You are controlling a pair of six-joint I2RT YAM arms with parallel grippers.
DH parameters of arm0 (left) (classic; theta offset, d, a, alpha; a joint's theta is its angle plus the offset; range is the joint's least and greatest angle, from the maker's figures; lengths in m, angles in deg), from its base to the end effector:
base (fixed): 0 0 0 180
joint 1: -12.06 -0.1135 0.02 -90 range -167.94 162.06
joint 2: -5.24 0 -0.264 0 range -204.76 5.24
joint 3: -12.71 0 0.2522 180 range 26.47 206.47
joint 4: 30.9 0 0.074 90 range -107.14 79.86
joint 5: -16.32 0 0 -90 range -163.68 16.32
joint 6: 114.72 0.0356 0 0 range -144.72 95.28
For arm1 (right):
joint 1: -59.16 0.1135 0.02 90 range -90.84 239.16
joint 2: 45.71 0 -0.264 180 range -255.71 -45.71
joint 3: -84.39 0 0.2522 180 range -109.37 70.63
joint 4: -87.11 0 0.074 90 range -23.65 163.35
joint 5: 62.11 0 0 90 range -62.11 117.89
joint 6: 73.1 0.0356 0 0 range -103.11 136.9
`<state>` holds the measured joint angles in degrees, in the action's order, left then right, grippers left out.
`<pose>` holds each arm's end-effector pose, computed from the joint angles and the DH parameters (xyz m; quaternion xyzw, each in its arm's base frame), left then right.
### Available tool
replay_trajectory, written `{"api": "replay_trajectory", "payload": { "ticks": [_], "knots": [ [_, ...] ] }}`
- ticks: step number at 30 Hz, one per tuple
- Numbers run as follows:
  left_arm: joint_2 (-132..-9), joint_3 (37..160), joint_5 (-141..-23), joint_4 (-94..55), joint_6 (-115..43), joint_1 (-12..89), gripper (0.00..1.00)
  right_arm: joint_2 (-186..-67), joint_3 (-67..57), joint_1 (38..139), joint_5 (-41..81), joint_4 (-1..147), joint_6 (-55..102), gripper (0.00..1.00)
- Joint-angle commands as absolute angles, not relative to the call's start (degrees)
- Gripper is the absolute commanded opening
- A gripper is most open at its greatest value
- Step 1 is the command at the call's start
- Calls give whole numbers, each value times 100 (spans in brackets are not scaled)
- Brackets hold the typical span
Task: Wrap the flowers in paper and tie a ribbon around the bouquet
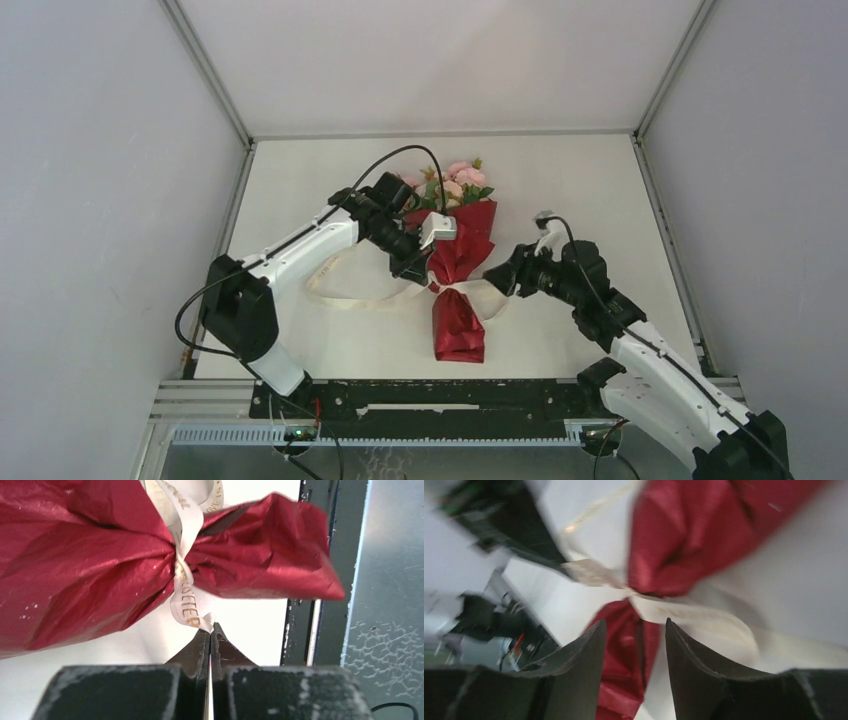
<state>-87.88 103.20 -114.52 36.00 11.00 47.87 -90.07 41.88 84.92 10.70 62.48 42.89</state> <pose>0.2472 -0.2070 0.2710 0.5893 0.7121 -0.3435 0.1663 0.1575 0.0877 0.2418 -0.0770 0.8409 0.3415 0.4128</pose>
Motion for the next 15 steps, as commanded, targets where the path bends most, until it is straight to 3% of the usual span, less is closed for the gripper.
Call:
{"api": "replay_trajectory", "payload": {
  "ticks": [1,6,10,15],
  "knots": [
    [-8853,10566,-12017,3534,800,4786,0,-9343,4293,9125,-136,8186,3775,54],
    [-9100,10590,-12589,3124,140,4774,0,-9817,4553,10056,213,9172,3836,48],
    [-9207,10476,-12892,2598,-407,4772,0,-9871,5130,10939,1352,10277,4016,50],
    [-9162,10348,-13073,2388,-608,4776,0,-10377,5381,11267,2315,11042,4312,51]
  ]
}}
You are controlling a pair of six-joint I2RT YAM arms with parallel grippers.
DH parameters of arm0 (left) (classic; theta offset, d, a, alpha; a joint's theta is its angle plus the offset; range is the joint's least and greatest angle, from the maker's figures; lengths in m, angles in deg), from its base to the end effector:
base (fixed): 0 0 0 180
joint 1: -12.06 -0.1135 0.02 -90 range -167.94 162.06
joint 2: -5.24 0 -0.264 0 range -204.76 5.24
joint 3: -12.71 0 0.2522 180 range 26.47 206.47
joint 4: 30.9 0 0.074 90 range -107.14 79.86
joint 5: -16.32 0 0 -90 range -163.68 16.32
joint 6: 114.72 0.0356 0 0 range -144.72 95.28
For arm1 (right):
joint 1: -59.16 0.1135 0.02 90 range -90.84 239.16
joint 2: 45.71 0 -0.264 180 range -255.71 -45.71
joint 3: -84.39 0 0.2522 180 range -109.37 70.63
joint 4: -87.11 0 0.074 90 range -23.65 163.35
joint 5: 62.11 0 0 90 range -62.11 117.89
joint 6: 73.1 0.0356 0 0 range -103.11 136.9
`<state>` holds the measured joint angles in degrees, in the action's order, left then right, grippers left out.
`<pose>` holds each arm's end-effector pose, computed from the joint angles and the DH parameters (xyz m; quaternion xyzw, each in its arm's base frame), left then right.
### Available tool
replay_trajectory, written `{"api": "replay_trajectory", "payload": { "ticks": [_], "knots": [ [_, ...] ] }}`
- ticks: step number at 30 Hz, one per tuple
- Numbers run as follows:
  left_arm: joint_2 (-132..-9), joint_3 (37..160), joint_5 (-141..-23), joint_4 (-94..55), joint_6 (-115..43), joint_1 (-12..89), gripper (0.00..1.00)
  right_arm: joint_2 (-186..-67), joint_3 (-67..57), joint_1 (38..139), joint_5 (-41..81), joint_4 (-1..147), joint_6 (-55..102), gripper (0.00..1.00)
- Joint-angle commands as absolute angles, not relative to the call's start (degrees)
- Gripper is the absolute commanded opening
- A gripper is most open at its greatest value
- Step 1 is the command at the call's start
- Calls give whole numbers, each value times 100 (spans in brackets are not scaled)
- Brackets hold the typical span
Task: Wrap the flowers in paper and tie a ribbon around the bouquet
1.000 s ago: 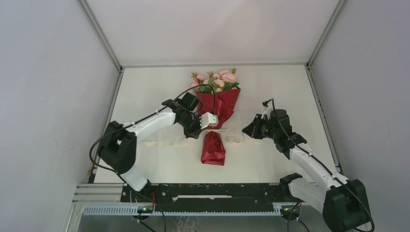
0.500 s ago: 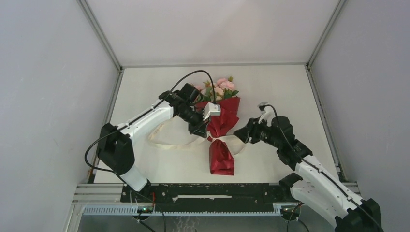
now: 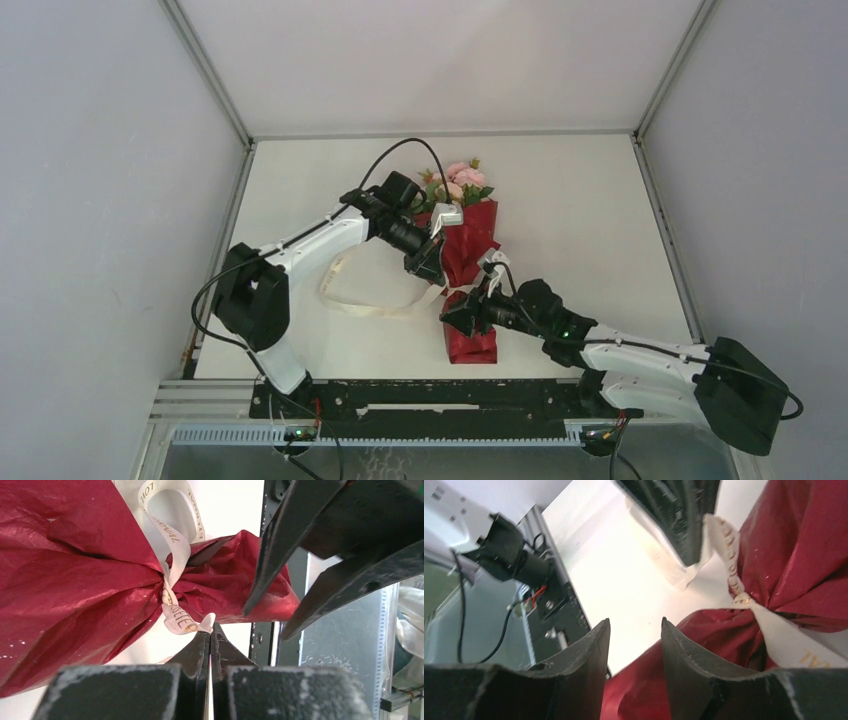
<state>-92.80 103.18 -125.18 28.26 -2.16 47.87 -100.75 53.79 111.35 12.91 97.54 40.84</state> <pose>0.2634 -0.2244 0.2533 0.5067 0.7275 -0.4436 0.1313 0.1175 0.1664 0.1993 -0.2685 0.7381 0.4572 0.4172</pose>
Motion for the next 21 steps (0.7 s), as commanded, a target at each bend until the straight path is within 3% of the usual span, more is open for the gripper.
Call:
{"api": "replay_trajectory", "payload": {
  "ticks": [1,15,19,21],
  "knots": [
    [-9123,10296,-13079,2325,-639,4776,0,-10435,5384,11279,2431,11077,4337,51],
    [-9213,10197,-13338,2124,-885,4775,0,-11797,5271,11042,2595,12144,4275,54],
    [-9259,10188,-13376,2125,-907,4778,0,-12111,5151,11010,2405,12410,4239,48],
    [-9283,10196,-13405,2126,-920,4778,0,-12253,5147,10993,2410,12561,4281,39]
  ]
}}
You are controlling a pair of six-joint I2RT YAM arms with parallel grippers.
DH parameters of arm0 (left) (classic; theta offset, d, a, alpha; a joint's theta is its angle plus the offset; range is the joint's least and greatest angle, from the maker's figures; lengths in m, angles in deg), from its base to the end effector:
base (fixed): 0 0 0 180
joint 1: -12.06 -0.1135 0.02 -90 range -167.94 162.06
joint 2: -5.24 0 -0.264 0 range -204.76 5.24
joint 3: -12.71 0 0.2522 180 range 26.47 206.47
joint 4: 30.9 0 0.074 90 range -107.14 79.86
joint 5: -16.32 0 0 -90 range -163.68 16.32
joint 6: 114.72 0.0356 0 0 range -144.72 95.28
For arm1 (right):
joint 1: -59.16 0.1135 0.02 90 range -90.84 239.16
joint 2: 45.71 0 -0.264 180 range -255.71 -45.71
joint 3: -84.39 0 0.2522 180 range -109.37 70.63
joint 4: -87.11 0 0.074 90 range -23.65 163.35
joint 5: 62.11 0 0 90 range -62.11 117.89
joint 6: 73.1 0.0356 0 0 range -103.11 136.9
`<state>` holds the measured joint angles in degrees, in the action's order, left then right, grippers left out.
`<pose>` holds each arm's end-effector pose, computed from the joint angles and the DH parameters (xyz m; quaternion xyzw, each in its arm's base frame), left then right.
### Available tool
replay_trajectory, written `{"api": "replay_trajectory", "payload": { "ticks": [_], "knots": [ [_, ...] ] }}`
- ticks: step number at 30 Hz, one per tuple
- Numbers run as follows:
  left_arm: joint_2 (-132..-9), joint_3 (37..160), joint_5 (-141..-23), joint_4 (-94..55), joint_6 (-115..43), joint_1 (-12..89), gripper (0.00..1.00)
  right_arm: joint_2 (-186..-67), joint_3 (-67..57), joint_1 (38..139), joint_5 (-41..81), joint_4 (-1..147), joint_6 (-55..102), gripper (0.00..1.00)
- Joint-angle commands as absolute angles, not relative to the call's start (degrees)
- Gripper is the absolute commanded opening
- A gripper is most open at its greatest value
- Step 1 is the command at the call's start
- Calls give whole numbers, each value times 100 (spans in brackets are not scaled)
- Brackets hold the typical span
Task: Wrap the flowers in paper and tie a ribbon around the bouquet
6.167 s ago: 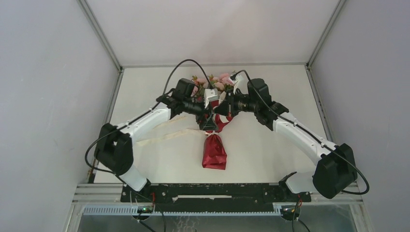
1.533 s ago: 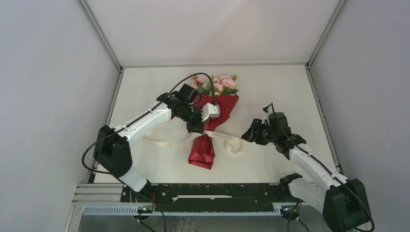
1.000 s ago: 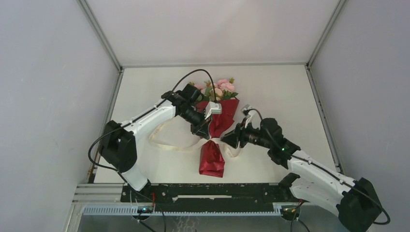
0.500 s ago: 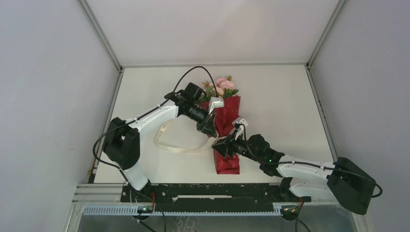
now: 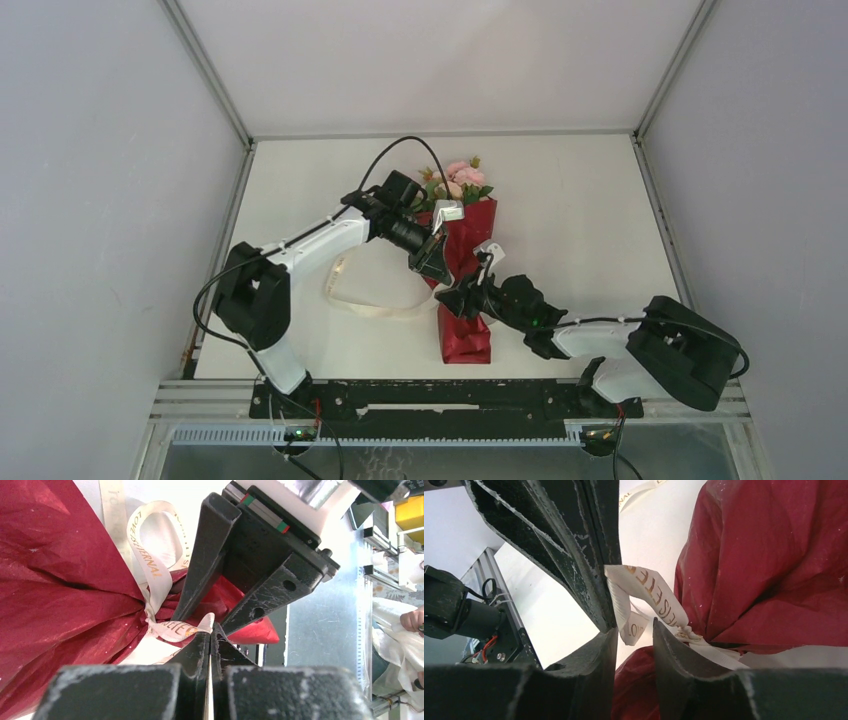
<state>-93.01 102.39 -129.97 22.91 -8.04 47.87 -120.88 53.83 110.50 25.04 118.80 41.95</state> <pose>0.2671 -0.2292 0.2541 0.4796 0.7182 -0.4867 0.1314 0.1478 0.1875 0.1671 -0.1929 0.7579 0.4004 0.4775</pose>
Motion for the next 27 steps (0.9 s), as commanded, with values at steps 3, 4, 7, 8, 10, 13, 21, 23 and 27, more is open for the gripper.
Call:
{"api": "replay_trajectory", "payload": {
  "ticks": [3,4,7,8,10,13,21,23,27],
  "knots": [
    [-9293,10197,-13413,2122,-931,4782,0,-12349,5147,10975,2419,12715,4340,24],
    [-9293,10197,-13421,2118,-940,4779,0,-12349,5151,10974,2427,12734,4343,21],
    [-9293,10184,-13420,2123,-936,4768,0,-12358,5154,10952,2405,12740,4344,8],
    [-9293,10192,-13402,2126,-934,4769,2,-12358,5148,10944,2358,12726,4339,3],
    [-9273,10236,-13304,2169,-913,4715,21,-12322,5153,10909,2276,12638,4370,0],
    [-9139,10312,-13191,2335,-711,4513,53,-12121,5147,10873,2207,12349,4392,0],
    [-8068,10226,-11945,3945,897,3861,64,-11501,4988,10479,1648,11276,4424,0],
    [-7548,9921,-11112,4336,1384,3859,63,-11346,4762,10340,1361,10774,4394,0],
    [-6565,9362,-10510,5078,1853,3921,62,-11069,4560,10043,902,10122,4318,0]
  ]
}}
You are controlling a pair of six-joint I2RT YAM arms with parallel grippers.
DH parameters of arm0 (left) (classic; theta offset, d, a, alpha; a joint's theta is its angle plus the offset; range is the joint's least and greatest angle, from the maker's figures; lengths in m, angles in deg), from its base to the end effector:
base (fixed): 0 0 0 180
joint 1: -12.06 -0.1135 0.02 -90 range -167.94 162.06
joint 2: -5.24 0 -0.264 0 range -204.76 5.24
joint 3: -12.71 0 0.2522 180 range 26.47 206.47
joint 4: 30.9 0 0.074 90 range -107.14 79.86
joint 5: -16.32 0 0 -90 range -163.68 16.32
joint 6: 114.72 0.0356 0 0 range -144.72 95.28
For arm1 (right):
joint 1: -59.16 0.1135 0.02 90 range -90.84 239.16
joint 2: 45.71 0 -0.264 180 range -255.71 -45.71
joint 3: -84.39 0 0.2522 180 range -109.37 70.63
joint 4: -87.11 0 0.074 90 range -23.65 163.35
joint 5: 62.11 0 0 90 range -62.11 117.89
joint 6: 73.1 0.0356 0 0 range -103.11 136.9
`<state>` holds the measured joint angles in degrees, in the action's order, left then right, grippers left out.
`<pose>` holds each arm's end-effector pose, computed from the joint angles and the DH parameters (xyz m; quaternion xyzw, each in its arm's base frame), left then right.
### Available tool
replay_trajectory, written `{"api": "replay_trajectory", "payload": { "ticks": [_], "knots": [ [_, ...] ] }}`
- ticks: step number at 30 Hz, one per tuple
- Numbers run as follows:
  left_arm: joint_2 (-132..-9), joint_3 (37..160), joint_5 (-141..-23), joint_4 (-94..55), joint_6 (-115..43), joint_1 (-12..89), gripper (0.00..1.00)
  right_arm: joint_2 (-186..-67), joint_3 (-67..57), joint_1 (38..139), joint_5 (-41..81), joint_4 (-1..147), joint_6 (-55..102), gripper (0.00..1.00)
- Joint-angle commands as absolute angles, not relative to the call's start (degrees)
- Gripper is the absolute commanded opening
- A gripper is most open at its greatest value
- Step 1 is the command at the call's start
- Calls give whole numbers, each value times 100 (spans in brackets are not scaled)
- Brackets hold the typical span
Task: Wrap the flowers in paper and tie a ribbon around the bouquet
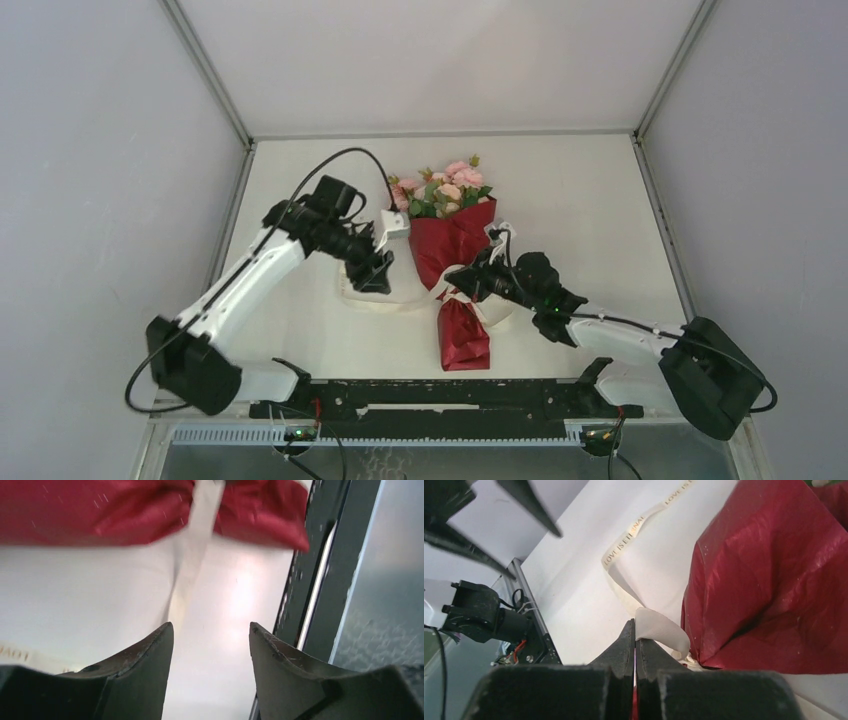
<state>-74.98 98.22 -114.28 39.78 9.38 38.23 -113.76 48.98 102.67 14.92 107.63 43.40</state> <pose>0.2306 -0.1391 0.3051 0.5240 0.7554 -0.3243 0.2228 0.1685 0.1710 0.1995 -0.1845 0.7538 0.4302 0.4611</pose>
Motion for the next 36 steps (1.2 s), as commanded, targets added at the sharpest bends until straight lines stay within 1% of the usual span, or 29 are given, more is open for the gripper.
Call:
{"api": "replay_trajectory", "payload": {
  "ticks": [1,2,4,7,10,12,15,19,23,25,27,30,32,34,36],
  "knots": [
    [-6294,9301,-10509,5069,1854,3981,62,-11014,4528,9975,821,9985,4298,0],
    [-6066,9251,-10543,4961,1792,4089,63,-10959,4490,9919,738,9836,4273,0],
    [-5693,9089,-10663,4317,1446,4407,68,-10862,4447,9824,567,9619,4227,0],
    [-5503,8457,-10558,2313,422,4884,73,-10723,4386,9735,329,9403,4188,0],
    [-5934,7792,-10524,335,-610,5014,77,-10679,4356,9698,249,9360,4254,0],
    [-6398,7366,-10505,-733,-1182,5056,86,-10678,4356,9676,285,9377,4351,0],
    [-6908,6841,-10481,-2446,-1725,5112,88,-10655,4356,9600,477,9333,4497,0],
    [-7427,6294,-10520,-4611,-2124,5305,85,-10731,4355,9490,547,9391,4599,0],
    [-7901,5766,-10531,-6030,-2604,5350,79,-10956,4356,9410,397,9529,4715,0],
    [-8081,5695,-10665,-6338,-2786,5360,74,-11088,4356,9385,270,9633,4768,0],
    [-8287,5768,-10895,-6498,-2902,5385,65,-11177,4356,9345,173,9703,4818,0],
    [-8691,5932,-10909,-6719,-3097,5394,52,-11215,4351,9281,143,9766,4894,0],
    [-8907,5993,-10960,-6916,-3120,5390,48,-11230,4351,9249,147,9843,4961,0],
    [-9032,6074,-10950,-6950,-3094,5391,41,-11269,4277,9208,71,9857,4977,0],
    [-9066,6085,-10828,-7008,-3035,5380,40,-11328,4142,9197,-13,9702,4890,0]
  ]
}}
